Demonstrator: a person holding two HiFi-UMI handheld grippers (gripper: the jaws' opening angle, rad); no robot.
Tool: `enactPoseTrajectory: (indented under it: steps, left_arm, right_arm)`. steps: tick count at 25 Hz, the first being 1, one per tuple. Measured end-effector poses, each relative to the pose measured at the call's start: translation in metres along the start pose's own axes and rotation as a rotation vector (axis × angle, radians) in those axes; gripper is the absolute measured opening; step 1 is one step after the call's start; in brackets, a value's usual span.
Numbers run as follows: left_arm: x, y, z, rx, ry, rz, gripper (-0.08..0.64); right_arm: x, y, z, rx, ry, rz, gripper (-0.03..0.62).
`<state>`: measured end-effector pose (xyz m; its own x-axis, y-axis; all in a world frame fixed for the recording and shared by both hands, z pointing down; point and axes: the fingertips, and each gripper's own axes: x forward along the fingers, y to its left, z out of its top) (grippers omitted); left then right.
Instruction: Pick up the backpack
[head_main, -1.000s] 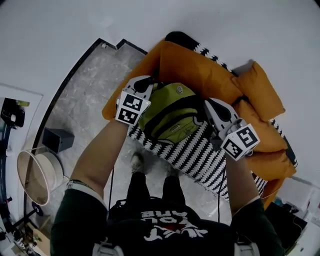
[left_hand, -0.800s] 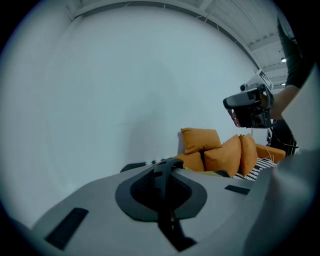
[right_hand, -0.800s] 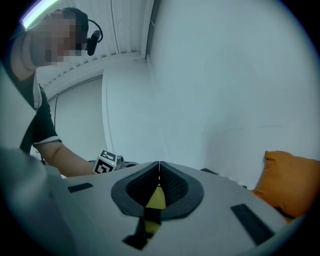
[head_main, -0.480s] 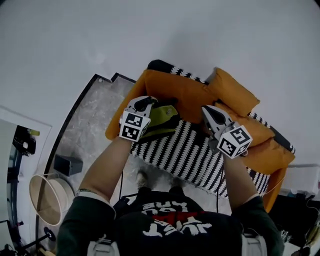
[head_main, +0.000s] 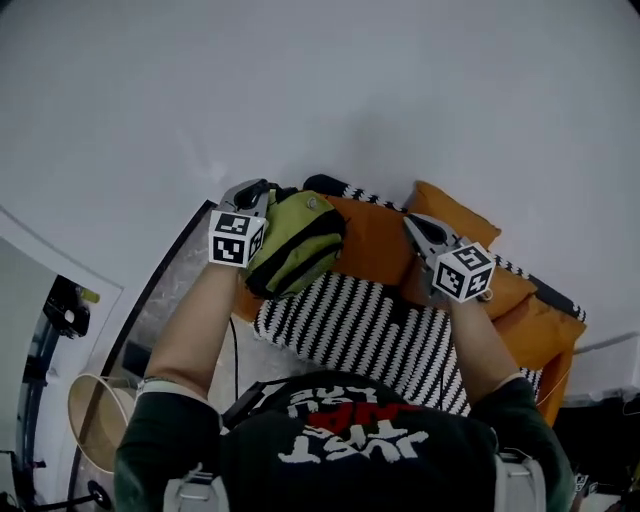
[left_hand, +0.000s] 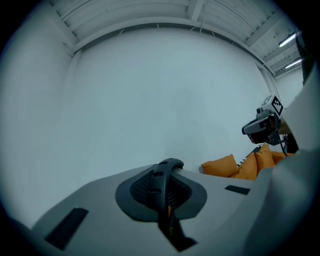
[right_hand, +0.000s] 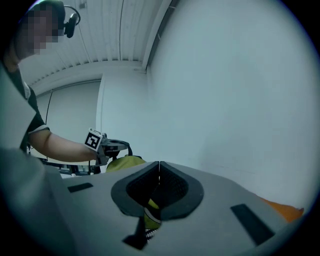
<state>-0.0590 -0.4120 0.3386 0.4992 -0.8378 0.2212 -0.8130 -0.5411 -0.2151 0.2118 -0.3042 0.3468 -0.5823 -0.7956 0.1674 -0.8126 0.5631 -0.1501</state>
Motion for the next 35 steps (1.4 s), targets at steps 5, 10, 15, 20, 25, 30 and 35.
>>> enactPoseTrajectory:
  steps: [5, 10, 15, 20, 25, 30, 35]
  left_arm:
    - [-0.016, 0.024, 0.065, 0.028, -0.070, 0.022, 0.008]
    - [-0.033, 0.049, 0.121, 0.071, -0.113, 0.020, 0.008]
    - [-0.048, 0.072, 0.181, 0.125, -0.160, 0.031, 0.009]
    - [-0.066, 0.069, 0.205, 0.144, -0.204, 0.073, 0.009]
    - [-0.064, 0.065, 0.207, 0.199, -0.219, 0.090, 0.008]
    - [-0.071, 0.054, 0.220, 0.260, -0.251, 0.127, 0.009]
    - [-0.072, 0.055, 0.221, 0.272, -0.252, 0.159, 0.008]
  right_arm:
    - [-0.002, 0.001, 0.045, -0.059, -0.037, -0.007, 0.031]
    - [0.009, 0.008, 0.091, -0.090, -0.066, -0.001, 0.031]
    - [0.015, 0.003, 0.137, -0.104, -0.100, 0.004, 0.031]
    - [-0.003, -0.011, 0.128, -0.099, -0.149, 0.013, 0.031]
    - [0.001, -0.027, 0.098, -0.094, -0.148, 0.000, 0.031]
    - [0.003, -0.046, 0.098, -0.068, -0.191, -0.003, 0.031]
    - [0.006, -0.058, 0.092, -0.051, -0.223, -0.010, 0.031]
